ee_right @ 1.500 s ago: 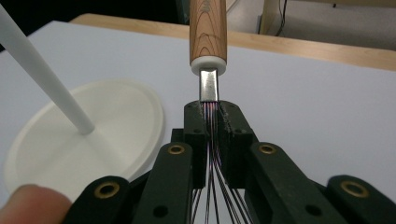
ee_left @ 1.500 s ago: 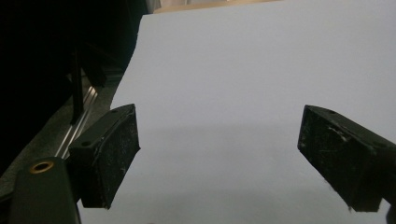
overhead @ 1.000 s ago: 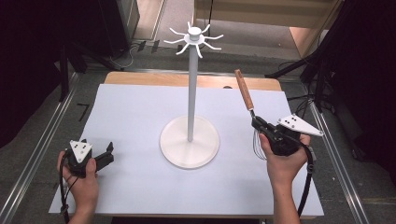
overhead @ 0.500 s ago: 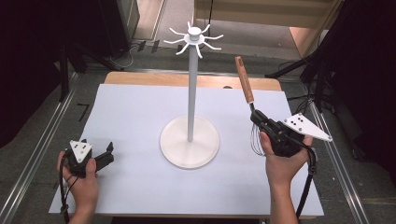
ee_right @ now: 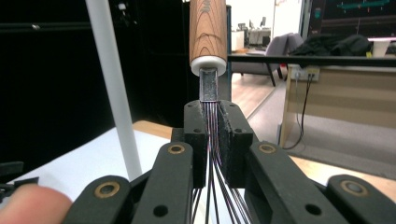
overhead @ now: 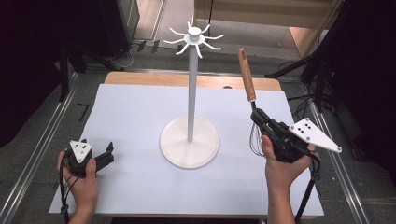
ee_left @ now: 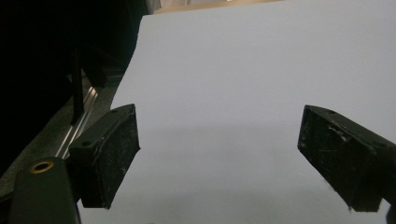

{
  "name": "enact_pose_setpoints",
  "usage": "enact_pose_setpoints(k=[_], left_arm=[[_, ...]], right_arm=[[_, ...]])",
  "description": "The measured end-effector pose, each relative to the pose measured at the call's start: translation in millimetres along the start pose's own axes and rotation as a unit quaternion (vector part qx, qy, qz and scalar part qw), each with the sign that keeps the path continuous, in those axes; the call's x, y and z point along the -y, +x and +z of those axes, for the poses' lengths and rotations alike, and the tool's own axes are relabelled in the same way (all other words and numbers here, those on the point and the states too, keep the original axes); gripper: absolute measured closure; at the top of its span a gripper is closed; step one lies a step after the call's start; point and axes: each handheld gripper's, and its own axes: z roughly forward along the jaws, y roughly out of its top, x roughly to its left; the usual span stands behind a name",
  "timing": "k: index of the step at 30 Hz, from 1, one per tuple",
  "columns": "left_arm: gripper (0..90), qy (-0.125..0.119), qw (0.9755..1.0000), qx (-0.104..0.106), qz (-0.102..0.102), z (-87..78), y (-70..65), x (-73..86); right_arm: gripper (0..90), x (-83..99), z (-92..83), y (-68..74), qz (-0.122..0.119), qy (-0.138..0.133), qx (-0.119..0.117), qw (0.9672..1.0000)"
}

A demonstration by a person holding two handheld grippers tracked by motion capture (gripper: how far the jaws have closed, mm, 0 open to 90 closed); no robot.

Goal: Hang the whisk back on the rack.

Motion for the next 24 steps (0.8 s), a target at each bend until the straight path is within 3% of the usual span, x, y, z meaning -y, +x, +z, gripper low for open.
enact_pose_setpoints(k=[8,18,24], left_arm=[[13.2,0.002,1.0,-0.002,0.005,0.4,-1.2,-0.2],[13.2,0.001,1.0,0.0,0.004,-0.1,-0.9,-0.1],[13.2,0.001,1.0,0.001,0.001,-0.4,0.1,-0.1]], right_arm=[[84.5,-6.8,-9.1,4.8,-0.004,-0.033,-0.017,0.9993],[84.5,-12.6,-19.9,15.5,-0.021,-0.055,-0.031,0.9978],[84.5,-16.8,-19.0,23.1,-0.016,-0.07,-0.051,0.9961]])
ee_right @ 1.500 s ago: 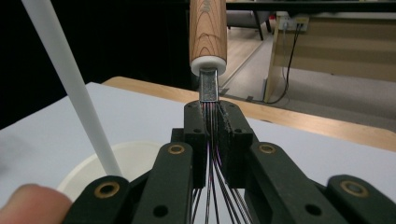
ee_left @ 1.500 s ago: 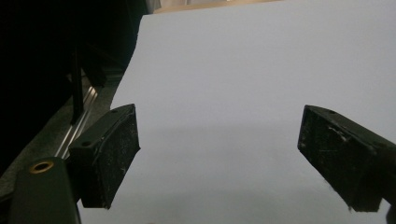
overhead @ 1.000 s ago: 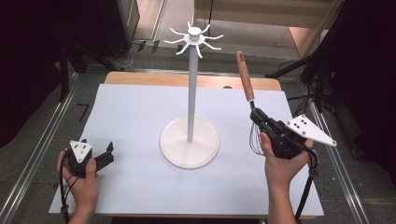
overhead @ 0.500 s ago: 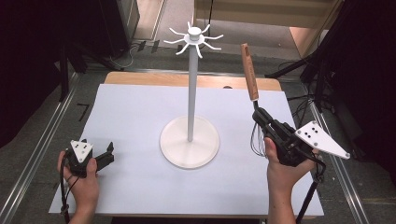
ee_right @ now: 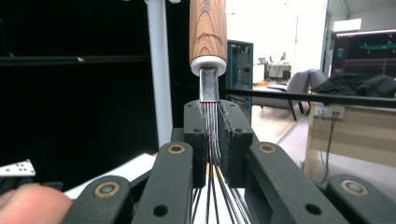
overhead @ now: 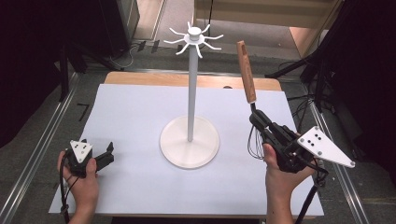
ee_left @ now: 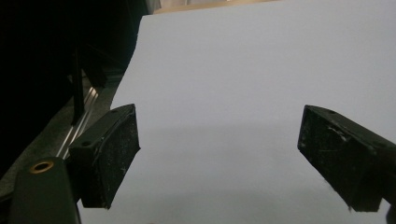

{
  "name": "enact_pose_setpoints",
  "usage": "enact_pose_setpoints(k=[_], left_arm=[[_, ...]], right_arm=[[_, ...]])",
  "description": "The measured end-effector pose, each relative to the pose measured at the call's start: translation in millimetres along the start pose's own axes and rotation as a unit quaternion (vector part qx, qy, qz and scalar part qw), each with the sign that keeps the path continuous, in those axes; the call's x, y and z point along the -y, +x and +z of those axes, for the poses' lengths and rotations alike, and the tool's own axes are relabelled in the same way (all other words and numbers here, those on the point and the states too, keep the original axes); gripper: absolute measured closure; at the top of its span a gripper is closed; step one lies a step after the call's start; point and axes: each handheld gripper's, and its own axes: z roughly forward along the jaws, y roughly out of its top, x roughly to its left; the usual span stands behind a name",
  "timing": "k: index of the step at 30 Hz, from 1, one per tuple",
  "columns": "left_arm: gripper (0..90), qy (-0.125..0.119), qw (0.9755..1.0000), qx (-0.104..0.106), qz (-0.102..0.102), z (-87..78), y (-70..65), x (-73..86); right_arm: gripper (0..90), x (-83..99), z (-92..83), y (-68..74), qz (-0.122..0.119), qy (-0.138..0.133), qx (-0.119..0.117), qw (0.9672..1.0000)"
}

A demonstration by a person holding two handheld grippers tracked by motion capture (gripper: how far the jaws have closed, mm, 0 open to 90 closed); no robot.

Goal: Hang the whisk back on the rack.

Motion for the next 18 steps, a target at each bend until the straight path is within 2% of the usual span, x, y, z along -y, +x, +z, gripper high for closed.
enact_pose_setpoints(k=[9,18], left_arm=[[13.3,0.001,1.0,0.0,0.002,0.1,-0.2,0.0],[13.3,0.001,1.0,0.0,0.001,0.2,-0.1,0.0]], right_arm=[[84.5,-4.8,10.1,9.5,-0.003,-0.005,-0.03,0.9995],[84.5,-2.2,17.5,12.1,0.001,-0.004,-0.042,0.9991]])
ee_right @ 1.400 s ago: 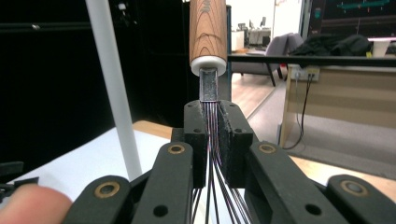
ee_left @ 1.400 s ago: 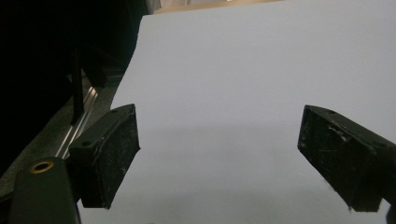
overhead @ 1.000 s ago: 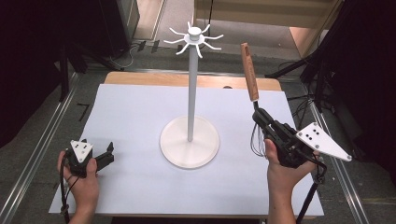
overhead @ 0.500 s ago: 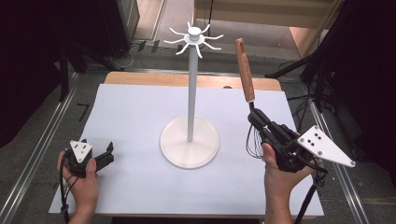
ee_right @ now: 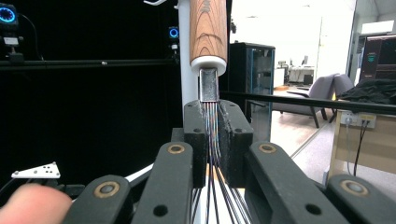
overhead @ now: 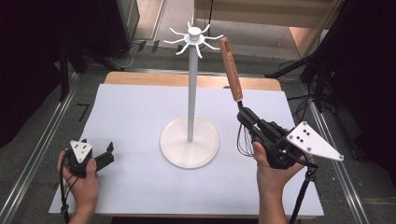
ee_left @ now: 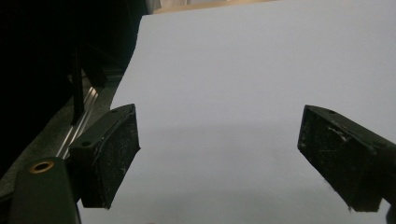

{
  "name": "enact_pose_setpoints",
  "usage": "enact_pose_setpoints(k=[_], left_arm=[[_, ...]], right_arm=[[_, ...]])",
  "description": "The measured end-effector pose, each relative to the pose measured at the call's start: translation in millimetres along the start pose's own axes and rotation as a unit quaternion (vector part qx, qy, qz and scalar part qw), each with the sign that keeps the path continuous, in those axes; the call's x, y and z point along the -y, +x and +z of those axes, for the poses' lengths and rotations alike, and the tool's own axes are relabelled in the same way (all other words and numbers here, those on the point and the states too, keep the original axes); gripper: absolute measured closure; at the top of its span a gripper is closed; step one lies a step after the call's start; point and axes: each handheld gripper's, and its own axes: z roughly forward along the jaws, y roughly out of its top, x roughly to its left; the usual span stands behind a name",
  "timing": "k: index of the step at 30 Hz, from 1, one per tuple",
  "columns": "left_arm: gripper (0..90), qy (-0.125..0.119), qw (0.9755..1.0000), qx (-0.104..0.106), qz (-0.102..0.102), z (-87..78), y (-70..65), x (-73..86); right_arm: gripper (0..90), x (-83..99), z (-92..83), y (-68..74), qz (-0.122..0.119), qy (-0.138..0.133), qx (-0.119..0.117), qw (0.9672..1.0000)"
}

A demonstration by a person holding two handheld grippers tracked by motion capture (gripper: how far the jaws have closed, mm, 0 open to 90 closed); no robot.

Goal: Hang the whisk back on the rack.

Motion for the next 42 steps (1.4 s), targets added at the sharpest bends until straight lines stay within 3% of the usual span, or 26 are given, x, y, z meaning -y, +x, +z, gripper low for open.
enact_pose_setpoints(k=[32,42], left_arm=[[13.3,0.0,1.0,0.0,0.0,0.1,-0.1,-0.1],[13.3,0.0,1.0,0.0,-0.001,0.1,0.1,-0.1]], right_arm=[[83.7,15.5,17.9,-3.8,0.022,0.007,-0.034,0.9992],[83.3,23.4,26.3,-2.4,0.006,0.038,-0.024,0.999]])
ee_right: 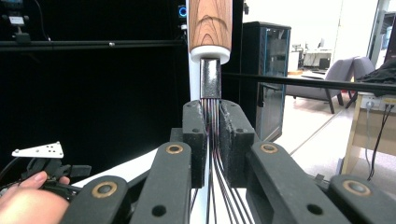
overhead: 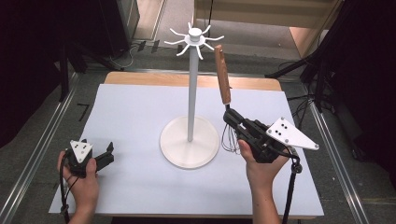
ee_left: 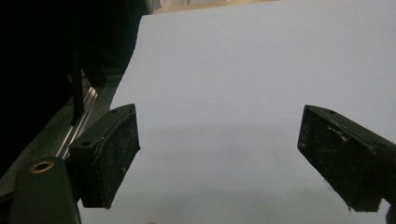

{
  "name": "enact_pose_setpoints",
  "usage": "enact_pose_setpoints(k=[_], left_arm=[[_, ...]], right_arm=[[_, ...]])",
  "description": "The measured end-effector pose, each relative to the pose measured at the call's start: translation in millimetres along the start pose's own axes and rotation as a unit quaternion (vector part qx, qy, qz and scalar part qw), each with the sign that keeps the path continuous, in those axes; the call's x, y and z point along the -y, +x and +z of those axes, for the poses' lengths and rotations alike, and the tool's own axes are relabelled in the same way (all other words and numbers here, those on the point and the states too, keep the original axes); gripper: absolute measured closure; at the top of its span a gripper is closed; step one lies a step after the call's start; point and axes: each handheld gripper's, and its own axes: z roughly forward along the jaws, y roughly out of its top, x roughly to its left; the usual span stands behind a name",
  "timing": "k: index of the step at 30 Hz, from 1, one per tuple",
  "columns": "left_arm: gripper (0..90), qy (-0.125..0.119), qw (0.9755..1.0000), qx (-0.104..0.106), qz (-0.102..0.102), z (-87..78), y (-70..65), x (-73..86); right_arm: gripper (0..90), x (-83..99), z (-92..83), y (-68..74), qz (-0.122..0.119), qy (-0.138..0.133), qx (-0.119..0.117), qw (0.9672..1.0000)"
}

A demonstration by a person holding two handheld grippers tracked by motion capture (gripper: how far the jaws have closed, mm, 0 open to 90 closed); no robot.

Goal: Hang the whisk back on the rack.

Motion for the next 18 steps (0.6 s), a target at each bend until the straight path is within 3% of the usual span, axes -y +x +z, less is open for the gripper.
enact_pose_setpoints(k=[3,7,13,18], left_arm=[[13.3,0.0,1.0,0.0,0.001,0.1,-0.1,0.0],[13.3,0.0,1.0,0.0,0.0,0.1,-0.1,0.0],[13.3,0.0,1.0,0.0,0.001,0.1,-0.2,0.0],[13.3,0.0,1.0,0.0,0.001,0.1,-0.2,0.1]], right_arm=[[79.7,-1.0,0.7,-0.2,0.001,0.005,-0.015,0.9999],[53.7,0.6,-1.0,-0.3,-0.003,0.014,-0.019,0.9997],[38.2,4.2,-9.7,-9.3,0.0,0.017,0.007,0.9998],[25.6,12.1,-19.8,-20.4,-0.011,0.027,0.056,0.998]])
